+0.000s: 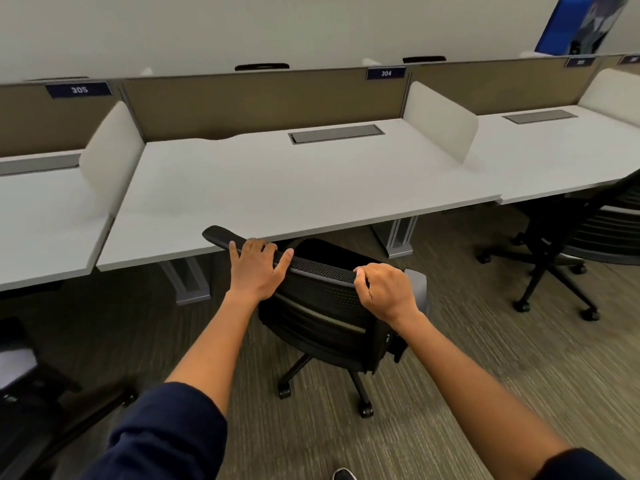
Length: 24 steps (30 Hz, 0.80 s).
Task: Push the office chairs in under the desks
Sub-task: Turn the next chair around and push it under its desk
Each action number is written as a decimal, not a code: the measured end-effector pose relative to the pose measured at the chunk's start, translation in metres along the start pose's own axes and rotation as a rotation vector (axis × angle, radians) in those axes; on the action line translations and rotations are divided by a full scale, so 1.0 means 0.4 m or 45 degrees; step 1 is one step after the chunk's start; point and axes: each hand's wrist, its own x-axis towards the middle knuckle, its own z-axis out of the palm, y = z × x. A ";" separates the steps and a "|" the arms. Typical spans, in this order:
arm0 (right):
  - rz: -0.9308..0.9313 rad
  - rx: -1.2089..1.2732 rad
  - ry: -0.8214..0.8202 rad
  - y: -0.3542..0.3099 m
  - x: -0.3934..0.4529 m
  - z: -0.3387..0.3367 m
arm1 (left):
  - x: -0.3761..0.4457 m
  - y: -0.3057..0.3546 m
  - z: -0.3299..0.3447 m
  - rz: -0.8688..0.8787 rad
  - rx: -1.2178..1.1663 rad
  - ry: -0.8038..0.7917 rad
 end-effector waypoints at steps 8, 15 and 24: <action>0.023 -0.136 -0.124 0.164 0.151 0.009 | 0.131 0.055 0.045 0.104 0.074 0.030; 0.203 -0.291 -0.055 0.269 0.243 0.019 | 0.235 0.051 0.063 0.129 0.092 0.094; 0.233 -0.224 -0.012 0.330 0.319 0.028 | 0.278 0.088 0.094 0.037 0.120 0.195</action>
